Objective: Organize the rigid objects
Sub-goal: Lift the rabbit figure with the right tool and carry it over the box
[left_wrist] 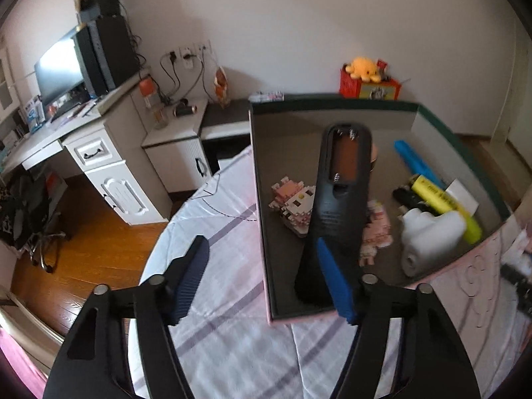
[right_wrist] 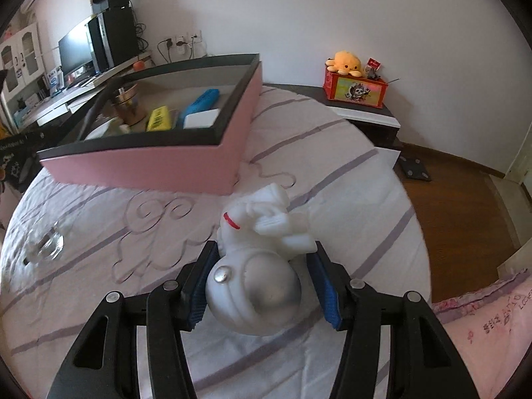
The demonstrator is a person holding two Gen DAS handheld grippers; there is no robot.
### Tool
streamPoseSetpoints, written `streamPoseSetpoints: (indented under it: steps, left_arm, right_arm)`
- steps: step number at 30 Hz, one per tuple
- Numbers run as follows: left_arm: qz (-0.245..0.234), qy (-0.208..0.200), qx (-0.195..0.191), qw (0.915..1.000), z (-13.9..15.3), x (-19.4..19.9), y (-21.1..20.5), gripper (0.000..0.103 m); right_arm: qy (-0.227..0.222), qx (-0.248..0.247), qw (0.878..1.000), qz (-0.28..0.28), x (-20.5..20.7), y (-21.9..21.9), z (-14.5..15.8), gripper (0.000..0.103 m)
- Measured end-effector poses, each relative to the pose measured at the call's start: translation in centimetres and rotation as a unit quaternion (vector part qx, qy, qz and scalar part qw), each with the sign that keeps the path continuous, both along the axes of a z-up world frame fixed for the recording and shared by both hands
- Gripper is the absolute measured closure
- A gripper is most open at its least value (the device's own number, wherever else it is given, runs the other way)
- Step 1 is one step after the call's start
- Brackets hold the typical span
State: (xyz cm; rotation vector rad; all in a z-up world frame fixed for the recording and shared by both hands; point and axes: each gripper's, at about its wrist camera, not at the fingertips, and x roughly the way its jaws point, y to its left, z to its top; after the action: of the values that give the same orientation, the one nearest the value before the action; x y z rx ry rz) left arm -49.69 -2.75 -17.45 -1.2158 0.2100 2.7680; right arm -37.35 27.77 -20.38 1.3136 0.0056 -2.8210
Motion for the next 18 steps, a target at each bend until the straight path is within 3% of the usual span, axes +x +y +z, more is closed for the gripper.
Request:
streamPoseSetpoints:
  steps: [2, 5, 10, 14, 18]
  left_arm:
    - [0.003, -0.016, -0.008, 0.9998, -0.8, -0.9, 0.2, 0.057]
    - [-0.018, -0.020, 0.006, 0.9996, -1.0, -1.1, 0.4, 0.069]
    - [-0.036, -0.020, 0.003, 0.9991, -0.9, -1.0, 0.9, 0.076]
    - [-0.027, -0.022, 0.001, 0.9994, -0.9, -0.9, 0.2, 0.093]
    - [-0.025, -0.024, 0.001, 0.9994, -1.0, -1.1, 0.0, 0.094]
  right_arm:
    - [0.001, 0.004, 1.000, -0.003, -0.4, 0.2, 0.0, 0.047]
    - [0.000, 0.005, 1.000, -0.004, -1.1, 0.5, -0.1, 0.047]
    - [0.001, 0.011, 1.000, -0.004, -1.7, 0.9, -0.1, 0.047]
    - [0.001, 0.013, 1.000, -0.002, -1.6, 0.9, 0.1, 0.047]
    - [0.000, 0.015, 1.000, -0.001, -1.7, 0.9, 0.1, 0.047]
